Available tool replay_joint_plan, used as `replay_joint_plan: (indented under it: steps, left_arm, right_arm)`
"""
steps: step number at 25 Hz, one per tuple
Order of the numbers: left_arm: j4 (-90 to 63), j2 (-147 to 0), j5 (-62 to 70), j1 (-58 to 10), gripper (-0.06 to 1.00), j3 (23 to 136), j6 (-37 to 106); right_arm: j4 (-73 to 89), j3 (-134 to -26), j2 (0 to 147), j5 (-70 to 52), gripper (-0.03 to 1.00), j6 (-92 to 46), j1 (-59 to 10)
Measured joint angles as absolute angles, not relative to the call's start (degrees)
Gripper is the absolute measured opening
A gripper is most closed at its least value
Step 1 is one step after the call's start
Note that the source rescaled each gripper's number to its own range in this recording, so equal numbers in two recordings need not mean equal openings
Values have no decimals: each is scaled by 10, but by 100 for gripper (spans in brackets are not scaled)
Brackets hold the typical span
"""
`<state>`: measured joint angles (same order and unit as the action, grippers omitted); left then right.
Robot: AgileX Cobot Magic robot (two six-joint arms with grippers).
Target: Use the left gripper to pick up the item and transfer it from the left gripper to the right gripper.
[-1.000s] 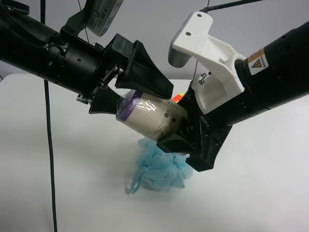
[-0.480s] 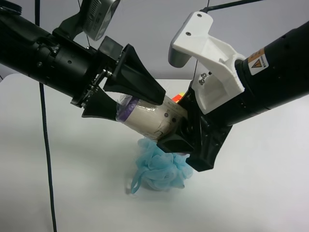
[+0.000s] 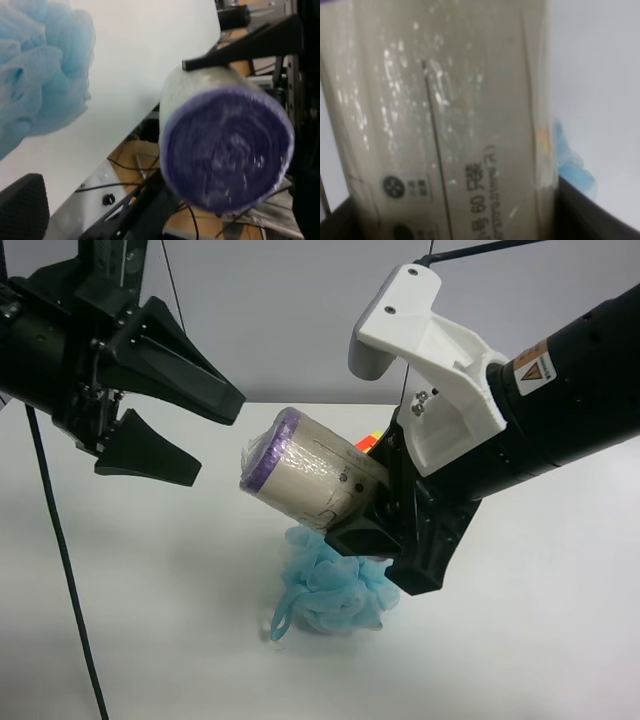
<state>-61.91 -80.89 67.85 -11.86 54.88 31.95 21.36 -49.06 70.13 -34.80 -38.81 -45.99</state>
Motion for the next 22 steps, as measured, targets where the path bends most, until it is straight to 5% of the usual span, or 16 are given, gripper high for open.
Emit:
replay_joint_plan:
  steps: [13, 22]
  left_arm:
    - [-510, -668, 688, 13, 99, 549, 366]
    - [-335, -458, 693, 20, 99, 549, 322]
  right_arm:
    - [214, -491, 701, -348, 1, -388, -460]
    - [212, -491, 701, -348, 1, -388, -460]
